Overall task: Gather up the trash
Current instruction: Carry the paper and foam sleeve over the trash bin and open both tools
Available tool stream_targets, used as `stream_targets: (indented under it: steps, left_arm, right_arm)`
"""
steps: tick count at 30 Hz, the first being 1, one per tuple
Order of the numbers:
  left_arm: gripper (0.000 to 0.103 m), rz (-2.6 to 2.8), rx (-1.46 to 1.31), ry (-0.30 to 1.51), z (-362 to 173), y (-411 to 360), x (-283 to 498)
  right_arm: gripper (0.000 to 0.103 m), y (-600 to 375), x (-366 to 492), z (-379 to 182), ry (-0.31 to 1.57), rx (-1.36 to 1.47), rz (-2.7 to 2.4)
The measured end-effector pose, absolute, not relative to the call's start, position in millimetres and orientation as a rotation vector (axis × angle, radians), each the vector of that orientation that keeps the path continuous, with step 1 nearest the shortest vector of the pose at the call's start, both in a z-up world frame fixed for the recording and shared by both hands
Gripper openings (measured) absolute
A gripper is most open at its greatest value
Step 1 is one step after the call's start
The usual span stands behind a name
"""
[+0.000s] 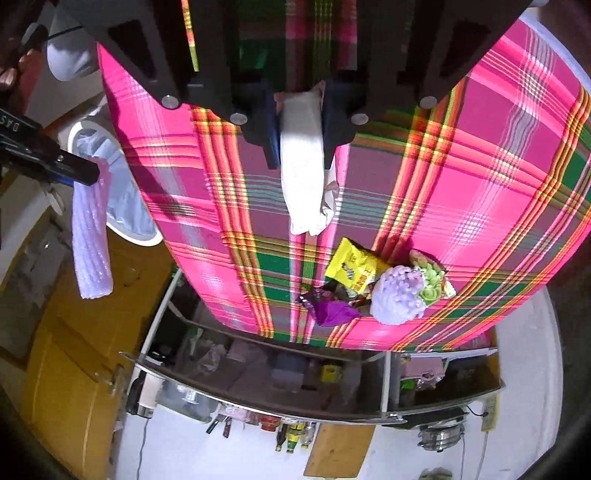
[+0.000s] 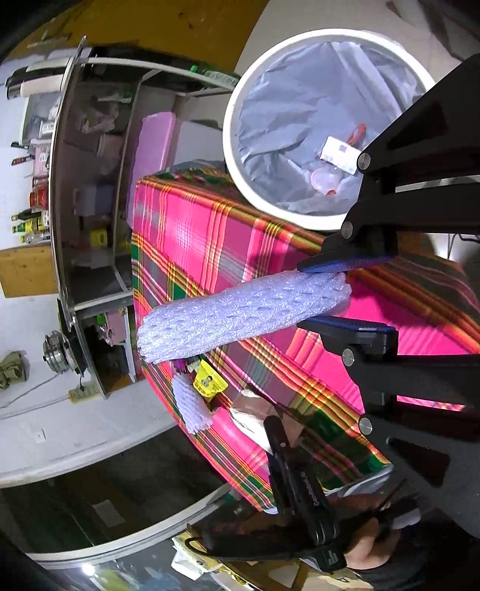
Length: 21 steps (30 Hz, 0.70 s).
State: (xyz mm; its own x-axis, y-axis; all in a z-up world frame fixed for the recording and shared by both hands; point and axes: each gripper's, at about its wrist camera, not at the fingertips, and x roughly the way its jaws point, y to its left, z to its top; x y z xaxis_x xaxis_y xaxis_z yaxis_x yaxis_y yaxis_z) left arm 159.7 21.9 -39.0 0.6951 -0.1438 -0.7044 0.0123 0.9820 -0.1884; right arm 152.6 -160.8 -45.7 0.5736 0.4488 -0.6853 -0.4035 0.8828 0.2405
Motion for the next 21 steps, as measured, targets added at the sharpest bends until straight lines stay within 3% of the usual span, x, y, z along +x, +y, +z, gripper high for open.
stream_targets:
  steps: [21]
  left_arm:
    - [0.02,-0.409,-0.108,0.735,-1.5,-81.2,184.3]
  right_arm:
    - [0.024,-248.1,137.1,-47.5,0.814,0.157,0.249]
